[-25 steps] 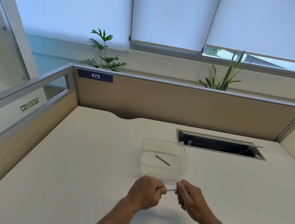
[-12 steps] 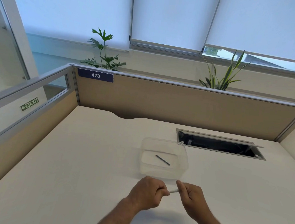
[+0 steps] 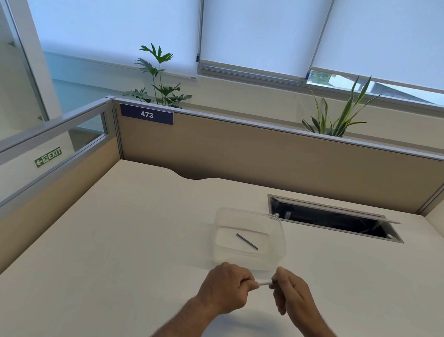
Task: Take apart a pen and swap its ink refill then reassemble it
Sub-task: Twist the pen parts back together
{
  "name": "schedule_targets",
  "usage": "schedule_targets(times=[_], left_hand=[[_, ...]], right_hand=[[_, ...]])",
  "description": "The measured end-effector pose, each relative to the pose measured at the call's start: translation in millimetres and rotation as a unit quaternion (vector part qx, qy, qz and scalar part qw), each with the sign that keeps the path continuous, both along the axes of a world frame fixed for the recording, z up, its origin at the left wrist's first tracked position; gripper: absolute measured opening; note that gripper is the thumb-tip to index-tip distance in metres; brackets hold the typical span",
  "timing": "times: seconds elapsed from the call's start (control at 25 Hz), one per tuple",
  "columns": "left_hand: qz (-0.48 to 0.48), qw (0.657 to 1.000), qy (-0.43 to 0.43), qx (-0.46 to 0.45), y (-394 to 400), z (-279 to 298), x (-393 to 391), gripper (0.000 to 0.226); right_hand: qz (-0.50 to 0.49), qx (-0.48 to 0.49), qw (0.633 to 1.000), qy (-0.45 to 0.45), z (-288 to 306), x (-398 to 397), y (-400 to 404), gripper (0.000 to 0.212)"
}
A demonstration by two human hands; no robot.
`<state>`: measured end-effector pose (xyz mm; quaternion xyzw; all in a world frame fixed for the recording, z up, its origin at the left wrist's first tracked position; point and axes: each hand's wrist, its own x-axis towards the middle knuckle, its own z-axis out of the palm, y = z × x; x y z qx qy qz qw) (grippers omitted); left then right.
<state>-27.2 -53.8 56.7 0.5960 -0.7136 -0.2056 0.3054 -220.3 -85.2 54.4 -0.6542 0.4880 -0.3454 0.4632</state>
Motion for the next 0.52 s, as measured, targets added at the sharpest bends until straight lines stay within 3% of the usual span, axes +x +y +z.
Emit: schedule_targets(times=[0.16,0.36,0.52], left_hand=[[-0.020,0.999,0.003,0.041,-0.4,1.3,1.9,0.030],[-0.069,0.975,0.102,0.187,2.2,8.2,5.4,0.035],[-0.089,0.970,0.104,0.200,1.5,11.3,8.8,0.037]], right_hand=[[0.041,-0.102,0.991,0.073,0.0,-8.2,-0.7,0.032],[0.049,-0.258,0.949,0.174,-0.2,-3.7,2.2,0.035],[0.024,-0.246,0.957,0.151,-5.1,2.7,6.5,0.043]])
